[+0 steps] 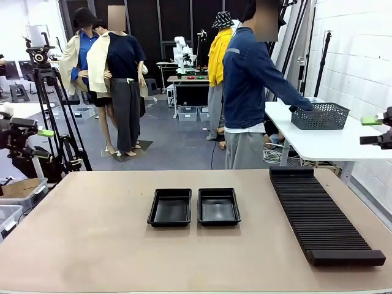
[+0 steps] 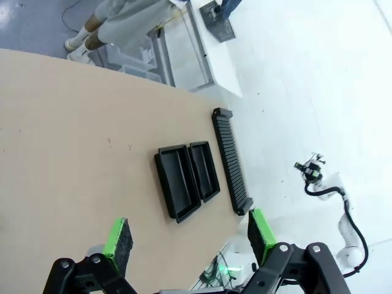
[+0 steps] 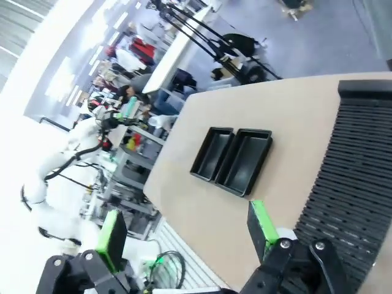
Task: Inspect and transfer BCBs to ESD trays.
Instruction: Pick up the Blank PCB from the PCB Rack and place it in the left ESD tray.
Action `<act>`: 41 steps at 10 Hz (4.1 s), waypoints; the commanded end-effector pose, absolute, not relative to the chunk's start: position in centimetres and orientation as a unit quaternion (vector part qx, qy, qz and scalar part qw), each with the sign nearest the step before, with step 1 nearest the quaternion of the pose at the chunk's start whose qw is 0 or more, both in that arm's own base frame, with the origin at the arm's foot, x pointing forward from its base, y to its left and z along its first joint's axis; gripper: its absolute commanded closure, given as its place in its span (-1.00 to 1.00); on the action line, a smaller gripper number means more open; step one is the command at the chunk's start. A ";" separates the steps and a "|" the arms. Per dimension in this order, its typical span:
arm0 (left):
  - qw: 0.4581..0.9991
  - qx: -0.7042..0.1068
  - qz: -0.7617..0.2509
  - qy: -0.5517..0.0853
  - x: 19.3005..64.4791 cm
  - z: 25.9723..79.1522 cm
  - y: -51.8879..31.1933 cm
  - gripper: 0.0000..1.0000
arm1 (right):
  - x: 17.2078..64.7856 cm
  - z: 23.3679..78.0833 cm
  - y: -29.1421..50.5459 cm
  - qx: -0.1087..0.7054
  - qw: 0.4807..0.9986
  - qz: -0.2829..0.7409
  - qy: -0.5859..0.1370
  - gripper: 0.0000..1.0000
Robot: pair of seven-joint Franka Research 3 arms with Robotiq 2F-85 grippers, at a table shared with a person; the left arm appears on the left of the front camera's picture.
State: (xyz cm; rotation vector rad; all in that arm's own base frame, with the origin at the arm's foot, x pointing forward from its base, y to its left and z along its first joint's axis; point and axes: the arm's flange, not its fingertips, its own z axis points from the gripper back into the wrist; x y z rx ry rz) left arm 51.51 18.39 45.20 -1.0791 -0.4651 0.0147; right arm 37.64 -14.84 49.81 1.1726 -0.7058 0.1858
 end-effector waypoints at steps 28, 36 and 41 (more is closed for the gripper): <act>0.803 -0.550 0.017 -0.230 51.5 43.8 21.8 -1.00 | 37.9 46.0 -18.1 0.595 0.739 0.067 -0.309 -1.00; 0.803 -0.550 0.017 -0.230 51.5 43.8 21.8 -1.00 | 37.9 46.0 -18.1 0.595 0.739 0.067 -0.309 -1.00; 0.803 -0.550 0.017 -0.230 51.5 43.8 21.8 -1.00 | 37.9 46.0 -18.1 0.595 0.739 0.067 -0.309 -1.00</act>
